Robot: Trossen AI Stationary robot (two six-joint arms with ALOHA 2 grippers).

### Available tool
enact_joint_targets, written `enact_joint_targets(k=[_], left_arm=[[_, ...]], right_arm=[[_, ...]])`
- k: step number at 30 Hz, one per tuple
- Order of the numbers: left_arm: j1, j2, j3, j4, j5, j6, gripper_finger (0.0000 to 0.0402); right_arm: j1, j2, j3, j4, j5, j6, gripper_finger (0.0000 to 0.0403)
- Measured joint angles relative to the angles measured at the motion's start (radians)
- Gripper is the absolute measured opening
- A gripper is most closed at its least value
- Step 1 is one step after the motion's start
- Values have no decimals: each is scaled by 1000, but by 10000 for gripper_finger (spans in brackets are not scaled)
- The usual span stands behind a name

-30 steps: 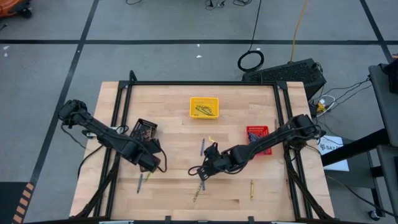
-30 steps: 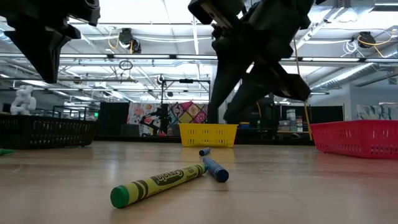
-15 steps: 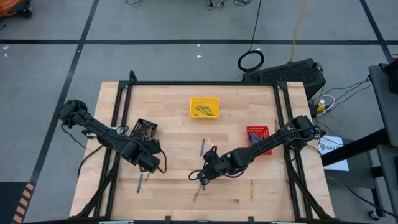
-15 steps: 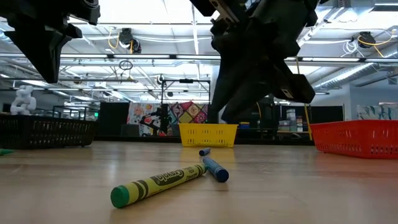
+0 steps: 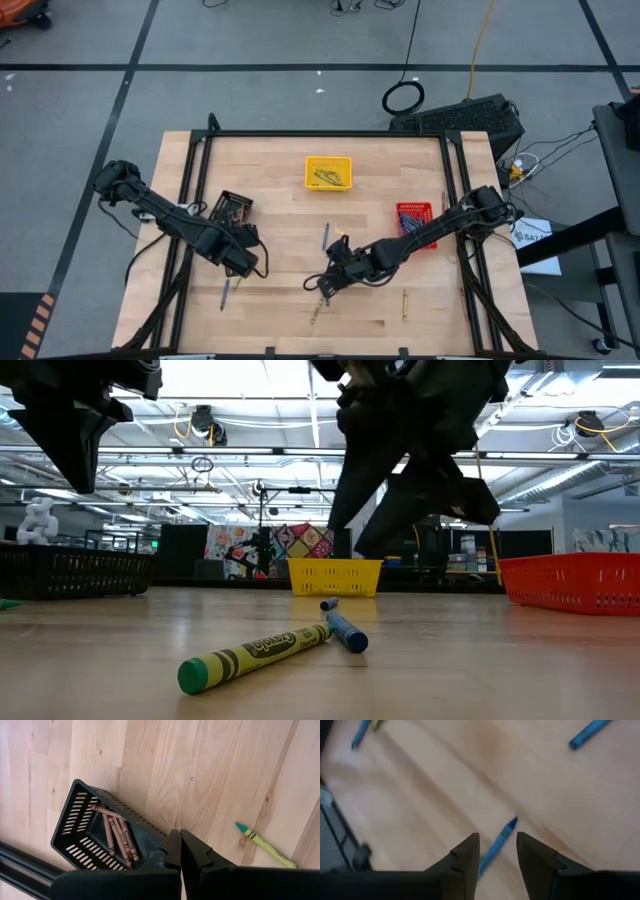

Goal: Sort crayons

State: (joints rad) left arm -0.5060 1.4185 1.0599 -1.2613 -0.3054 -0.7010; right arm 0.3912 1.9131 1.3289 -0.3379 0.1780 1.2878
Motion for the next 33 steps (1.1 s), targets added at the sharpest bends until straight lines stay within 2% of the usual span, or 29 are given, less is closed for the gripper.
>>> enact_joint_targets(k=[3, 9, 14, 23, 27, 33], left_arm=[[0, 0, 0, 0, 0, 0, 0], [0, 0, 0, -1, 0, 1, 0], [0, 0, 0, -1, 0, 1, 0], [0, 0, 0, -1, -4, 1, 0], [0, 0, 0, -1, -10, 2, 0], [1, 0, 0, 0, -11, 1, 0]], right_arm=[[2, 38, 0, 38, 28, 50, 114], [-2, 117, 0, 125, -46, 71, 112], [-4, 106, 1, 94, -43, 87, 112], [11, 111, 9, 8, -126, 88, 112], [20, 111, 10, -28, -114, 90, 111], [21, 115, 9, 13, -98, 80, 112]])
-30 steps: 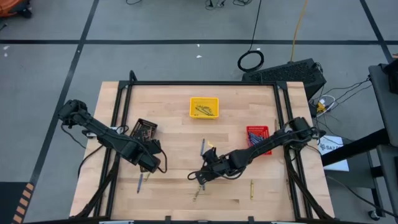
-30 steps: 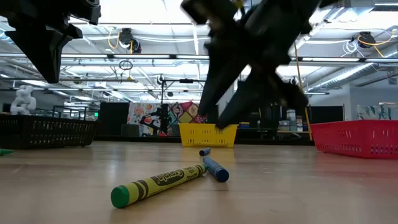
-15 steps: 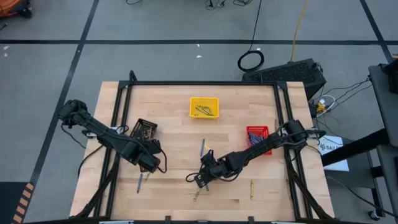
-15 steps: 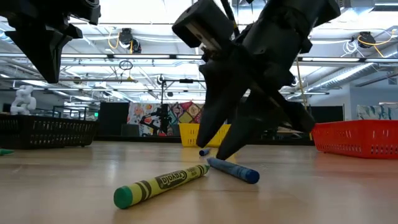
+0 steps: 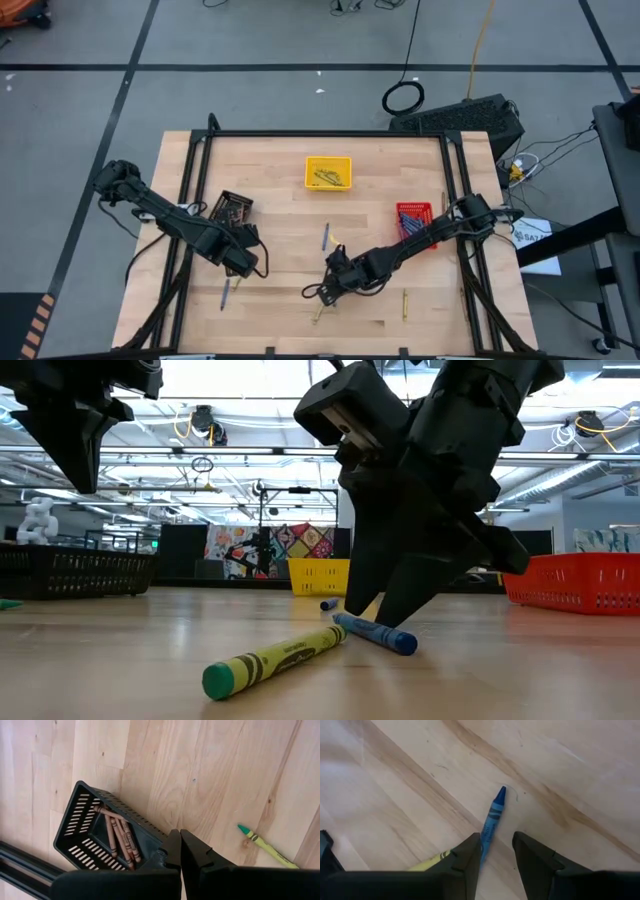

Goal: Sort crayons

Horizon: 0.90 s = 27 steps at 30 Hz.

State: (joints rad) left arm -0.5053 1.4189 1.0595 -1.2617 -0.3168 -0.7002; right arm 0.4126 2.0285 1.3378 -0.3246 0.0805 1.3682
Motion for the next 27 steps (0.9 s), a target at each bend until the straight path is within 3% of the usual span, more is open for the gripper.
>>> enact_joint_targets(k=[21, 27], left_arm=[[0, 0, 0, 6, -3, 0, 0], [0, 0, 0, 10, -3, 0, 0]], right_arm=[[0, 10, -4, 89, 31, 30, 112], [-1, 64, 2, 95, -5, 60, 111]])
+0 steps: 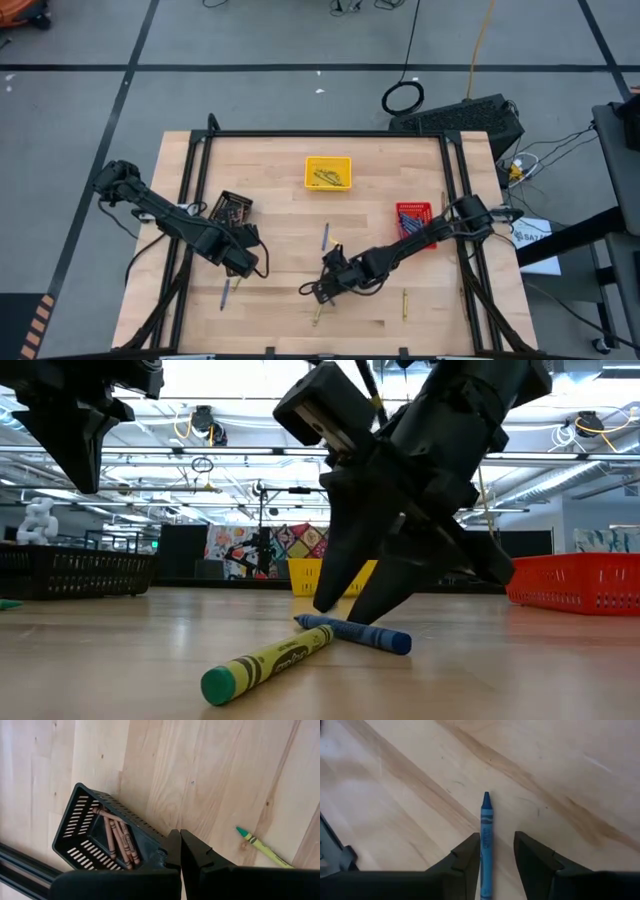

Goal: Sort crayons

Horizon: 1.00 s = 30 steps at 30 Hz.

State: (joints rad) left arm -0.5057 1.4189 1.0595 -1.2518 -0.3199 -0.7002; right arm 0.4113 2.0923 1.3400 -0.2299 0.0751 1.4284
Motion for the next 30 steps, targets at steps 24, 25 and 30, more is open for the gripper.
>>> enact_joint_targets(k=[24, 25, 30], left_arm=[[-1, 0, 0, 8, 1, 1, 0], [-1, 0, 0, 8, 2, 1, 0], [-1, 0, 0, 10, 2, 1, 0]], right_arm=[[-6, 92, 215, -301, 3, -169, 111], [-6, 96, 215, -303, 3, -169, 111], [-5, 96, 214, -320, 6, -179, 97]])
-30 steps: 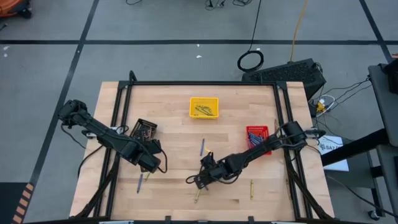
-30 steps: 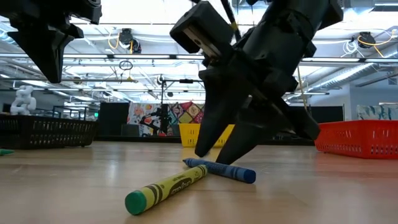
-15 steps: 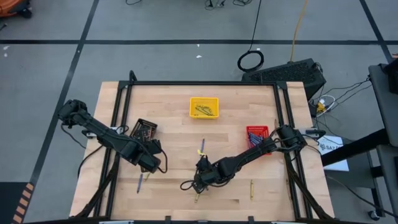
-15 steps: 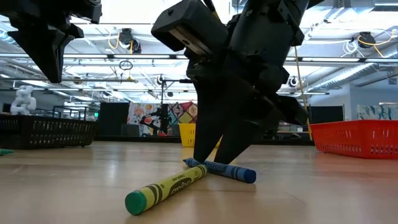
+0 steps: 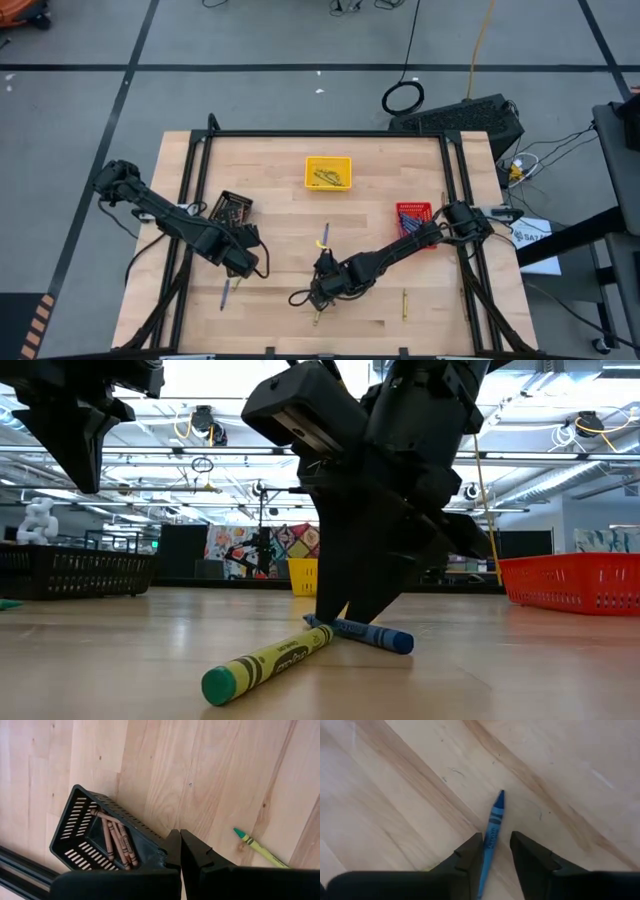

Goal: Sort crayons

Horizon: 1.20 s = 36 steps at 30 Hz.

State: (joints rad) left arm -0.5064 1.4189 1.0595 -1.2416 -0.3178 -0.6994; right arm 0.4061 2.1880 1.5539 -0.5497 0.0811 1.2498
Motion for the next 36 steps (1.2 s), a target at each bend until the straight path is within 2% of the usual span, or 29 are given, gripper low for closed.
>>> enact_joint_targets(k=[11, 23, 36], left_arm=[[0, 0, 0, 3, 2, 0, 0], [0, 0, 0, 2, 3, 0, 0], [0, 0, 0, 2, 4, 0, 0]], right_arm=[[0, 0, -1, -3, 0, -33, 6], [1, -29, -2, -5, 13, -68, 1], [2, -91, -6, -113, 22, -111, 0]])
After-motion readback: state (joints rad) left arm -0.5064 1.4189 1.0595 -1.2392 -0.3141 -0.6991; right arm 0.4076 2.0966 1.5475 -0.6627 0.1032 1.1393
